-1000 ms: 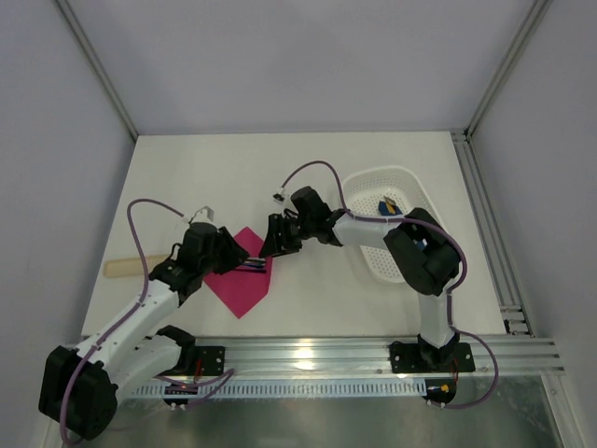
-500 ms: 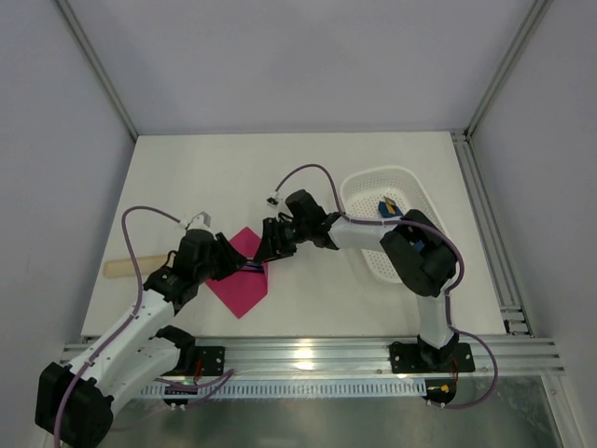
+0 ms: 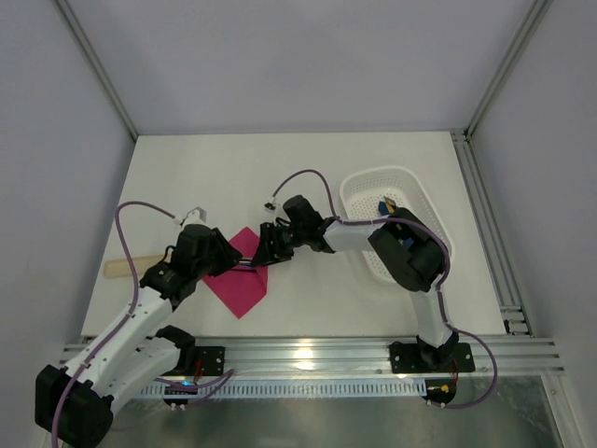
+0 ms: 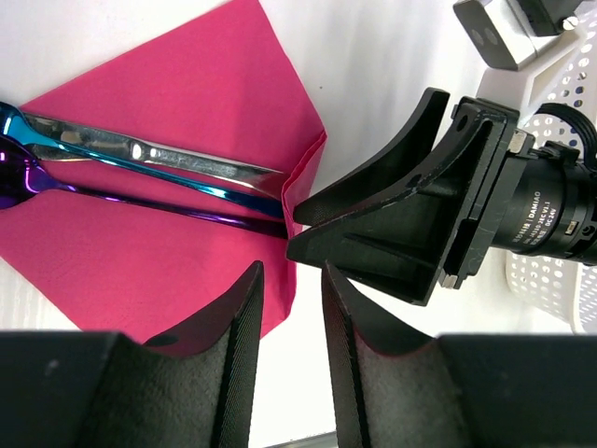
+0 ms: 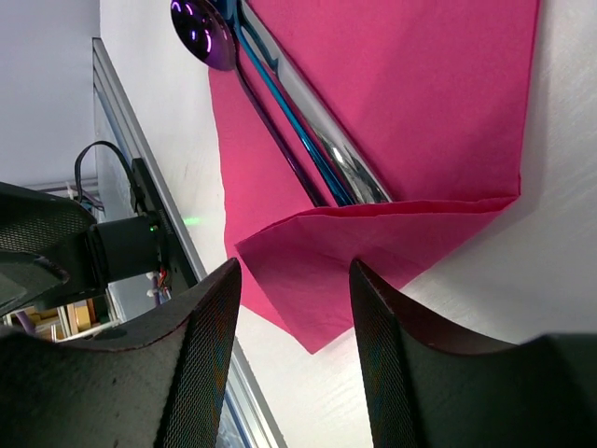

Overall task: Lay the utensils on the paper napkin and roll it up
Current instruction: Roll the napkin at the center of the board.

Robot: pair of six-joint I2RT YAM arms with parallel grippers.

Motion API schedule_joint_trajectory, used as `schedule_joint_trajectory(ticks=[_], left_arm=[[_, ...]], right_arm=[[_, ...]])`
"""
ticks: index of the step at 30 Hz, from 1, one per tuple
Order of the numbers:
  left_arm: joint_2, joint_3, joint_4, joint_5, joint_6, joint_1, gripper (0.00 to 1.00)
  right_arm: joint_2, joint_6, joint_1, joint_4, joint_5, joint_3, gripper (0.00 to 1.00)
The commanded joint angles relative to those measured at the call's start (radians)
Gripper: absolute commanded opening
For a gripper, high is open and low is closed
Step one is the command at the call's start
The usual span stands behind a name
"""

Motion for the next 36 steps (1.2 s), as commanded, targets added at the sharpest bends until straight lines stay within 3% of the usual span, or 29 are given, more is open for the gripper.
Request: schedule_joint_trajectory(ticks=[1, 8, 10, 11, 15, 21, 27, 36], left_arm=[[0.01, 0.047, -0.021, -0.024, -0.007, -0.001, 0.32], [0.071, 0.111, -0.028, -0.019, 0.01, -0.001, 0.29], [0.104, 0.116, -0.008, 0.007, 0.009, -0.001, 0.25], [0.115, 0.125, 0.005, 0.016, 0.009, -0.001, 0.23], [0.148, 0.142, 0.022, 0.025, 0.004, 0.001, 0.22], [0.181, 0.159, 0.056, 0.068, -0.007, 0.001, 0.21], [0.246, 0.121, 0.131, 0.133, -0.028, 0.001, 0.12], [0.352, 0.052, 0.277, 0.165, -0.036, -0.001, 0.0]], right_arm=[[0.003, 0.013, 0.002, 0.136, -0.039, -0.005, 0.54], [0.021, 0.032, 0.0, 0.17, -0.071, -0.008, 0.53], [0.024, 0.036, 0.0, 0.176, -0.066, -0.013, 0.49], [0.024, 0.045, -0.003, 0.182, -0.066, -0.022, 0.42], [0.033, 0.067, -0.004, 0.228, -0.071, -0.039, 0.27], [0.049, 0.078, -0.007, 0.256, -0.076, -0.042, 0.16], [0.061, 0.079, -0.014, 0.248, -0.056, -0.041, 0.04], [0.089, 0.099, -0.02, 0.263, -0.034, -0.047, 0.04]])
